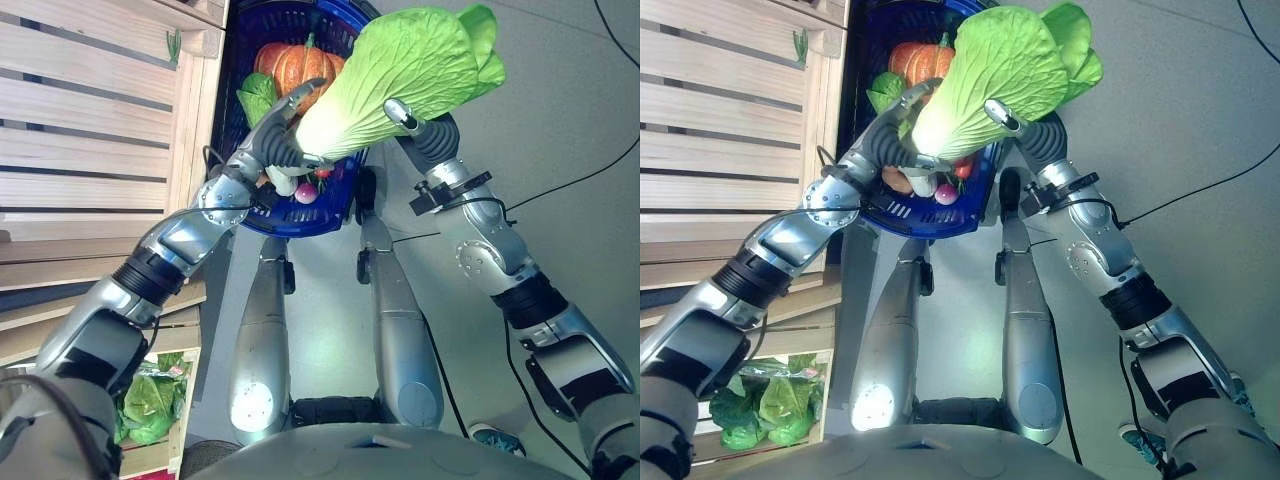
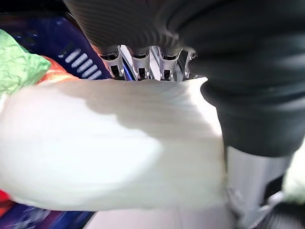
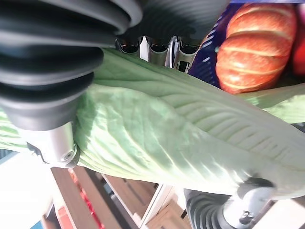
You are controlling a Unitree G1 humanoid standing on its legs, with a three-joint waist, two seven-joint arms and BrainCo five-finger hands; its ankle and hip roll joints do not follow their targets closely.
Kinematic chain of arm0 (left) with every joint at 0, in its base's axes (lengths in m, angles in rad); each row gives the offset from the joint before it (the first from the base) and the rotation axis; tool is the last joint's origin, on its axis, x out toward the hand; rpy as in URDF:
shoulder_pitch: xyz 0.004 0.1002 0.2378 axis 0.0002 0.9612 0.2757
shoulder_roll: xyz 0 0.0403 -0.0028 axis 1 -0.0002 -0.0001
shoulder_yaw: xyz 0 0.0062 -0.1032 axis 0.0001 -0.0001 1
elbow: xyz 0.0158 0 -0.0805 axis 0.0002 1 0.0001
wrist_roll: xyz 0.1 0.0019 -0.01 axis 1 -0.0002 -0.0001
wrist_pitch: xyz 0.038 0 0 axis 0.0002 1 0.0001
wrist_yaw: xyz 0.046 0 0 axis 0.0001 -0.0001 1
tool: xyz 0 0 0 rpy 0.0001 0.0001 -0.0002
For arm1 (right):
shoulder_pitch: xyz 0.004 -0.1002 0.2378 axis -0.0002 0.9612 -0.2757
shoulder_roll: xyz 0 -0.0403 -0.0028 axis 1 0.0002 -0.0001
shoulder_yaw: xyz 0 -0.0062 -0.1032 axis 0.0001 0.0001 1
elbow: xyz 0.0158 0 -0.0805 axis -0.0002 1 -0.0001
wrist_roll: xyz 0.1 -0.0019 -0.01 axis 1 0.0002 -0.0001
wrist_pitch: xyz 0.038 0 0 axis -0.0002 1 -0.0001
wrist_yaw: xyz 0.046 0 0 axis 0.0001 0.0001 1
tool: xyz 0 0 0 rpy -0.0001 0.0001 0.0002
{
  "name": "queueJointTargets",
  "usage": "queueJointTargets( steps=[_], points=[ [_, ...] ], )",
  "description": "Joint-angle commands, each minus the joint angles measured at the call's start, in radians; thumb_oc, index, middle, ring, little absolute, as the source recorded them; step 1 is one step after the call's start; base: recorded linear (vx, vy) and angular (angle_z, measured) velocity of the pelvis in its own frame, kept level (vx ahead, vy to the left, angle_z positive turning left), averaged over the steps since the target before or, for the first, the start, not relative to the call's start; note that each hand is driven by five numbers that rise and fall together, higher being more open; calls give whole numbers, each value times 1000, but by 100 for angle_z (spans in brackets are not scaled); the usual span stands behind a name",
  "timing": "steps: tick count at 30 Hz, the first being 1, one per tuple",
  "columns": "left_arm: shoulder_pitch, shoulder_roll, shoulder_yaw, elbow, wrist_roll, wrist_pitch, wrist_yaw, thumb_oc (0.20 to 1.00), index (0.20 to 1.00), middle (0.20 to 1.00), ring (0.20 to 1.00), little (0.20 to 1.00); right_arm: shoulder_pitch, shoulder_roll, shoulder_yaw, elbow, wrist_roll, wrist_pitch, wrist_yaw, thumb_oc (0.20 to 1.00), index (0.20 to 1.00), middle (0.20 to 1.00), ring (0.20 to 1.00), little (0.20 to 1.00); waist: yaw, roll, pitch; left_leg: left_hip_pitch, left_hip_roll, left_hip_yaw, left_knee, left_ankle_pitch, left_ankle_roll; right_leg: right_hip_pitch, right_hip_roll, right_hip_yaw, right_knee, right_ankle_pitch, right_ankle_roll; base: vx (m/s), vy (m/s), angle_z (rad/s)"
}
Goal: Pick up fruits and vegetables into the basket
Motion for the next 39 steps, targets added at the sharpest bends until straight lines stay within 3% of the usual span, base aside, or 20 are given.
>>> queueJointTargets(
  steps=[1, 8, 14, 18, 26, 29, 39],
  points=[
    [24, -37, 111, -50, -74, -145, 113, 1000, 1000, 1000, 1000, 1000, 10, 46, -2, -116, -43, -49, 55, 200, 200, 200, 200, 200, -6, 5, -37, -13, -62, 25, -101, 65, 42, 55, 52, -63, 61, -120, 75, 0, 0, 0],
    [69, -93, 250, -50, -107, -199, 212, 1000, 1000, 1000, 1000, 1000, 40, 75, -61, -111, -123, -38, 24, 200, 200, 200, 200, 200, 1, 1, -37, -10, -69, 15, -94, 60, 42, 58, 54, -67, 69, -131, 67, 0, 0, 0],
    [71, -83, 332, 42, -73, -147, 296, 1000, 1000, 1000, 1000, 1000, 53, 53, -110, -86, -196, -34, -29, 200, 200, 200, 200, 200, -5, 3, -37, -8, -69, 17, -80, 55, 38, 59, 55, -66, 85, -144, 60, 5, 12, 0],
    [78, -78, 352, 120, -67, -150, 316, 1000, 1000, 1000, 1000, 1000, 61, 40, -130, -60, -210, -56, -46, 200, 200, 200, 200, 200, -9, 5, -37, -7, -67, 20, -75, 53, 35, 60, 56, -64, 89, -149, 58, 4, 31, 0],
    [80, -83, 358, 274, -74, -167, 360, 1000, 1000, 1000, 1000, 1000, 69, 34, -164, -10, -282, -102, -174, 200, 200, 200, 200, 200, -24, 12, -37, -12, -63, 28, -72, 52, 34, 49, 60, -57, 99, -155, 55, 0, 46, 0],
    [73, -88, 353, 311, -60, -162, 371, 1000, 1000, 1000, 1000, 1000, 62, 38, -160, 0, -298, -80, -169, 200, 200, 200, 200, 200, -25, 15, -37, -15, -65, 28, -68, 52, 34, 45, 59, -58, 101, -155, 54, -1, 12, 0],
    [-3, -80, 302, 477, -67, -140, 352, 1000, 1000, 1000, 1000, 1000, -120, 26, -32, 162, -289, 78, -140, 200, 200, 200, 200, 200, 0, 29, -37, -19, -70, 24, -50, 54, 28, 45, 44, -75, 103, -156, 50, 0, 1, 0]
  ],
)
